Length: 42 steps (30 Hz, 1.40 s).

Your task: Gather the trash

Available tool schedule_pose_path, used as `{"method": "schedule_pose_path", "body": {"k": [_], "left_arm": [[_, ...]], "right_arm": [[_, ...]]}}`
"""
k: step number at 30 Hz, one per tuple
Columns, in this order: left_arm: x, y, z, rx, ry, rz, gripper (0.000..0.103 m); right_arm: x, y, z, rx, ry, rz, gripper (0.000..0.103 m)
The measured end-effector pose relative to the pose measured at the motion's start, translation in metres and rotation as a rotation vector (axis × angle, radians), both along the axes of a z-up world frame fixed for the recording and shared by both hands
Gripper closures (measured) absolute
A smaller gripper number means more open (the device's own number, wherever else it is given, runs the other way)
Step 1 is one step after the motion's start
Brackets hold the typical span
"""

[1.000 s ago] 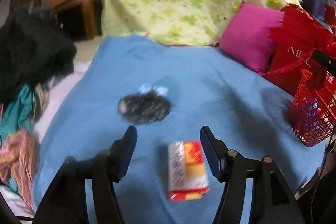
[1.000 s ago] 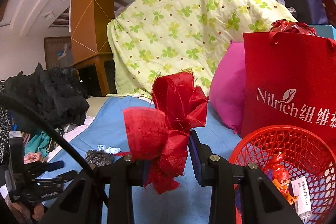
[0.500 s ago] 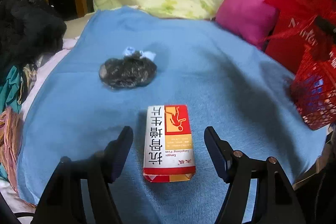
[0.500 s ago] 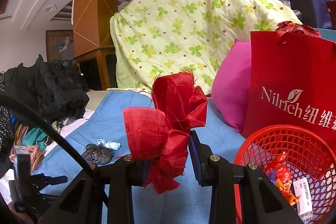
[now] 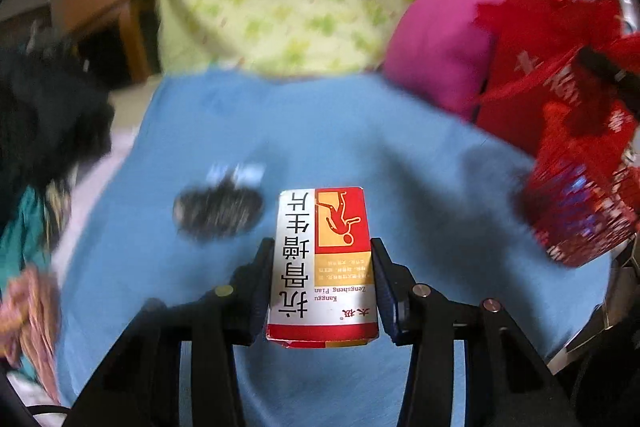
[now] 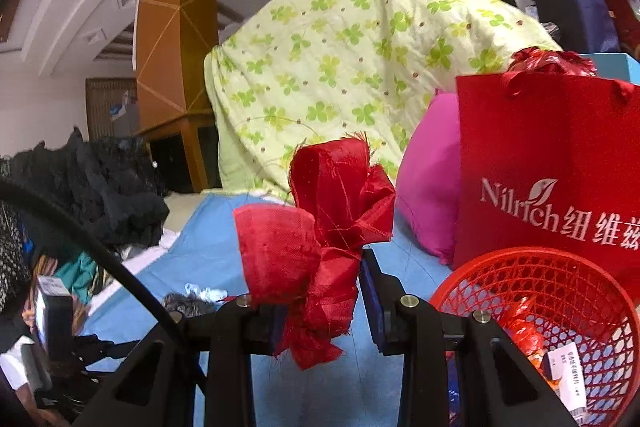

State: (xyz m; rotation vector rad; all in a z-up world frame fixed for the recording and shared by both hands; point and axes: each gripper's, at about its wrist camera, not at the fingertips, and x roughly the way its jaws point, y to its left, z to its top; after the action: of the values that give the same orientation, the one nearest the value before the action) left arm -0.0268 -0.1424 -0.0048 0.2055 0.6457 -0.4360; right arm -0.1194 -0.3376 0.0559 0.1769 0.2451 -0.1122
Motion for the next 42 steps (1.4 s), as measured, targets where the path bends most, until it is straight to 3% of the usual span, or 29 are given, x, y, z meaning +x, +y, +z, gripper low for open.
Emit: {"method": "schedule_pose_path", "body": {"k": [6, 11, 20, 30, 31, 33, 35, 36, 37, 42], "left_arm": [[-0.025, -0.041, 0.056, -0.044, -0.152, -0.097, 0.056], [-0.037, -0.072, 0.083, -0.079, -0.205, -0.167, 0.055], [-0.054, -0.137, 0.097, -0.141, -0.184, -0.338, 0.055], [-0.065, -0.202, 0.09, -0.21, -0.096, -0.478, 0.054], [-0.065, -0.21, 0.087, -0.21, -0.086, -0.487, 0.053], [-0.066, -0.218, 0.082, -0.198, -0.079, -0.491, 0.036], [-0.065, -0.221, 0.077, -0.193, -0.072, -0.484, 0.032], [-0.064, -0.219, 0.075, -0.196, -0.062, -0.483, 0.032], [-0.063, -0.216, 0.072, -0.196, -0.055, -0.476, 0.032], [-0.053, -0.183, 0.062, -0.185, -0.043, -0.409, 0.032]], "right_arm": [[-0.016, -0.022, 0.007, 0.034, -0.049, -0.038, 0.068], [-0.033, -0.041, 0.011, 0.051, -0.081, -0.08, 0.068], [-0.067, -0.085, 0.012, 0.095, -0.122, -0.19, 0.068], [-0.102, -0.146, -0.002, 0.198, -0.12, -0.322, 0.068], [-0.104, -0.152, -0.004, 0.219, -0.114, -0.331, 0.068], [-0.103, -0.162, -0.007, 0.251, -0.097, -0.342, 0.068], [-0.103, -0.171, -0.011, 0.285, -0.078, -0.355, 0.062], [-0.104, -0.174, -0.012, 0.305, -0.08, -0.363, 0.04], [-0.107, -0.176, -0.013, 0.329, -0.098, -0.366, 0.026], [-0.106, -0.169, -0.01, 0.328, -0.128, -0.352, 0.026]]}}
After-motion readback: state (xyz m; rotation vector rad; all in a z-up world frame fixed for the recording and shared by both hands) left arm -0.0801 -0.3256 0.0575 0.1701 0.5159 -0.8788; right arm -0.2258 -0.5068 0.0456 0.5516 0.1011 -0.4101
